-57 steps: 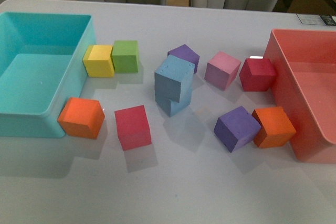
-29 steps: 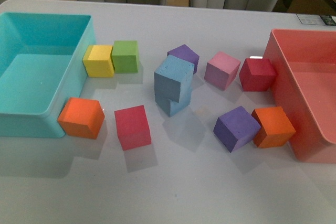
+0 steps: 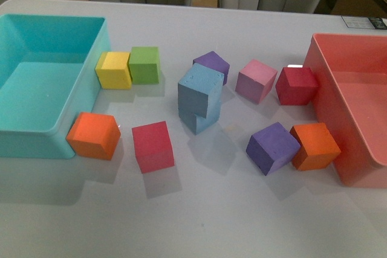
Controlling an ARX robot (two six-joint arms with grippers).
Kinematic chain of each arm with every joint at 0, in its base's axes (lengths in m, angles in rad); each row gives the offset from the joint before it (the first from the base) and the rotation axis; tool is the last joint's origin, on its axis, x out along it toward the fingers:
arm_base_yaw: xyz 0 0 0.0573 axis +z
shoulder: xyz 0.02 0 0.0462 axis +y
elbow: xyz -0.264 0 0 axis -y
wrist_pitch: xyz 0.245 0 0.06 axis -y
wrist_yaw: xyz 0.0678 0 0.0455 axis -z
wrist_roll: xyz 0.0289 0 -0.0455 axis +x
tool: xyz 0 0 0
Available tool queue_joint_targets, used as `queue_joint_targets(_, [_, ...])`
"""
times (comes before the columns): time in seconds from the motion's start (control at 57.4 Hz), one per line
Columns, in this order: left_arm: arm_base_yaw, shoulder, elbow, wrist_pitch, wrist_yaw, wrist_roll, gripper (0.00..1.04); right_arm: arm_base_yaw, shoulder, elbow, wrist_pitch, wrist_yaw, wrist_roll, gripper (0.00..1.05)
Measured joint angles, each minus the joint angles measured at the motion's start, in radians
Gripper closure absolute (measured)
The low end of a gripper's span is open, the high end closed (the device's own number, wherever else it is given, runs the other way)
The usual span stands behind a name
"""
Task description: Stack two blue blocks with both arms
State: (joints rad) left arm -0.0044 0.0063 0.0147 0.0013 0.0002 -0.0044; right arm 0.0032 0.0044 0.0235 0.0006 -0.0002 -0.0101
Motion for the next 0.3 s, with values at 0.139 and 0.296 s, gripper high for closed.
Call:
queue_joint_targets(0.139, [0.000,0.000,0.000,0.000,0.000,0.000,0.09,0.000,0.000,0.000,0.000,0.000,0.000,0.09])
queue_joint_targets(0.296, [0.000,0.000,0.000,0.000,0.000,0.000,0.09,0.000,0.000,0.000,0.000,0.000,0.000,0.09])
